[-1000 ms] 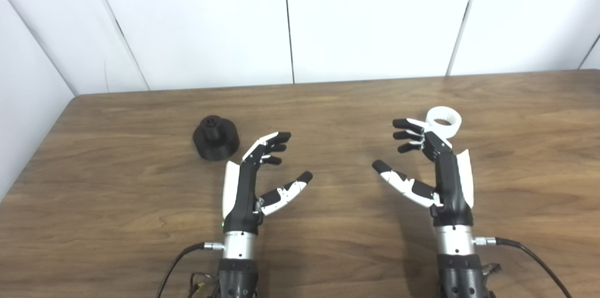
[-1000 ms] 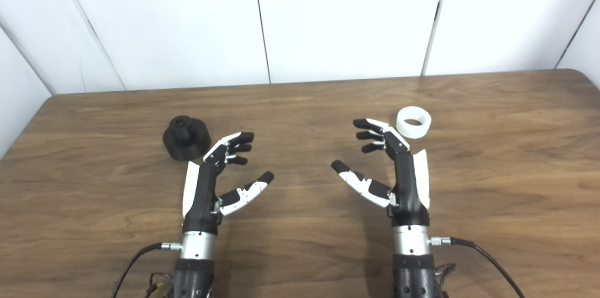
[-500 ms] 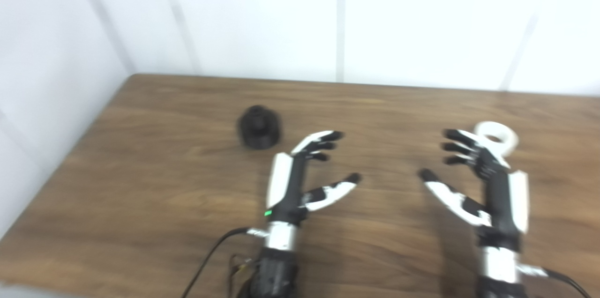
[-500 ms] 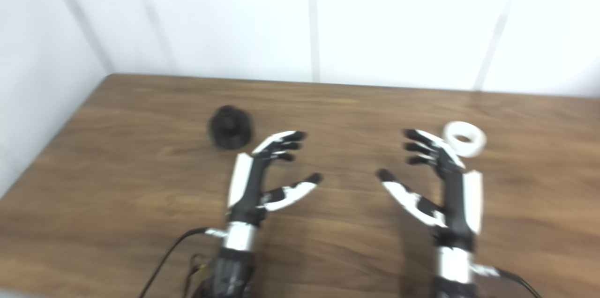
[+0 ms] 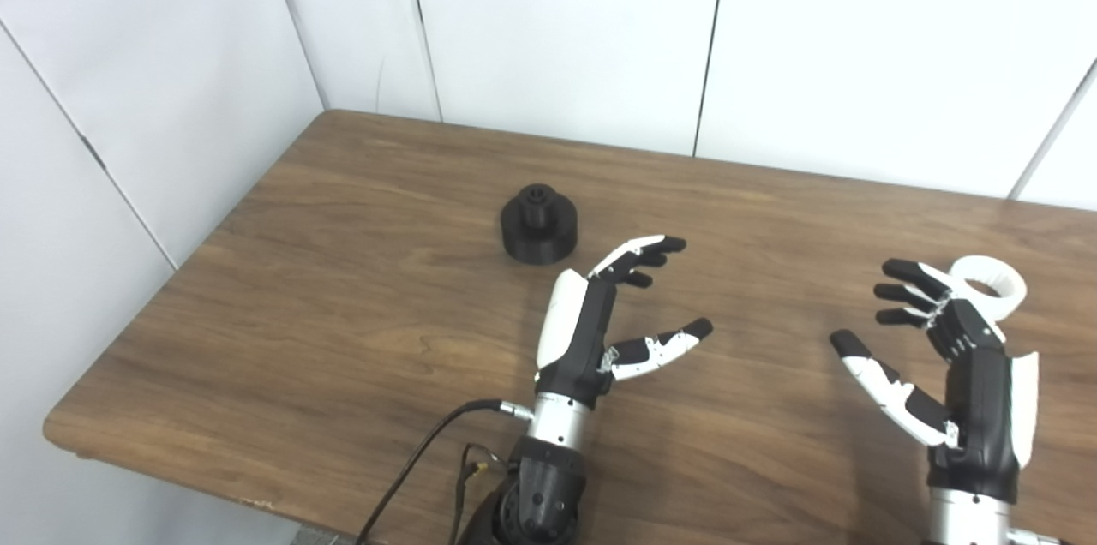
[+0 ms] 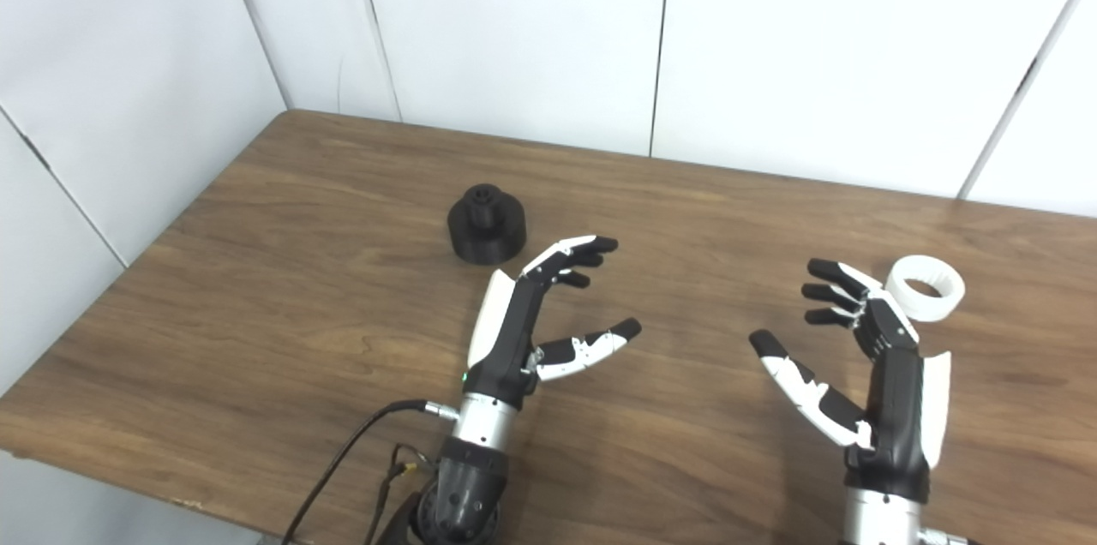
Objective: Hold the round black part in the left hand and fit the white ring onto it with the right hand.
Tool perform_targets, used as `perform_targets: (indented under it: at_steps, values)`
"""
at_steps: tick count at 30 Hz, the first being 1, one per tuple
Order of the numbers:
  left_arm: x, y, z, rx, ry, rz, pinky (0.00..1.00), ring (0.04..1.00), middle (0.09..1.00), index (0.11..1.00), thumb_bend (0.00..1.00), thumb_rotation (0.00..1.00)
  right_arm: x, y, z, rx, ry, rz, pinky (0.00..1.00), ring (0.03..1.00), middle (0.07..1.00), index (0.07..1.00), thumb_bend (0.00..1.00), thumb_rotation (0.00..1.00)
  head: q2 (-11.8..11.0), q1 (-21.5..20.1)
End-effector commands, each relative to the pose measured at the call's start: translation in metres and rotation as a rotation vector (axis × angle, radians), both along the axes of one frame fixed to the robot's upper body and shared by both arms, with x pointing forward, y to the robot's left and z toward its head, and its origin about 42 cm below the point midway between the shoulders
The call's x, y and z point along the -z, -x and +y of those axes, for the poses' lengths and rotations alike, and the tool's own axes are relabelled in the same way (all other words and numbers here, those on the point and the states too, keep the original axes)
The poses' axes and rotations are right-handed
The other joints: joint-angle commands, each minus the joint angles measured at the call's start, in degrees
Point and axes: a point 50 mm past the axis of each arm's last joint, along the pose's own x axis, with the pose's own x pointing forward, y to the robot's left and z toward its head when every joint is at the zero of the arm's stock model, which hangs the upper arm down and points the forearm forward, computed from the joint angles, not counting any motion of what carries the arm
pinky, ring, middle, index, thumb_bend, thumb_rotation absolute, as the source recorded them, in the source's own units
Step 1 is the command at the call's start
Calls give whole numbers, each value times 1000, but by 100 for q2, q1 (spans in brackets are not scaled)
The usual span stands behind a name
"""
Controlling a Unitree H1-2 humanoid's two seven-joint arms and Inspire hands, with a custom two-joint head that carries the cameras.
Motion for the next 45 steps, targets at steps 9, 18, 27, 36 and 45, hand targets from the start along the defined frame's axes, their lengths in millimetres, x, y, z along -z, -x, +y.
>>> perform_targets:
  at_steps: [9,18,27,36,45]
  values:
    - [-22,-16,30,-133,-324,-103,767,885,872,746,675,274,37,15,-17,18,62,107,550,662,728,701,683,267,9,37]
    - [-33,-27,76,-289,-460,-109,868,992,961,764,722,308,39,12,-17,18,63,110,547,657,725,699,686,269,-12,66]
    - [-43,-31,100,-367,-507,-89,876,1000,996,797,758,370,39,11,-18,22,62,114,546,657,725,699,684,251,-21,92]
    - [-57,-42,123,-459,-605,-59,1000,1000,1000,845,805,421,39,12,-18,22,53,119,542,654,723,697,688,247,-13,109]
    - [-65,-64,150,-516,-670,29,1000,1000,1000,919,950,515,40,11,-18,21,57,116,539,649,725,699,690,261,-17,108]
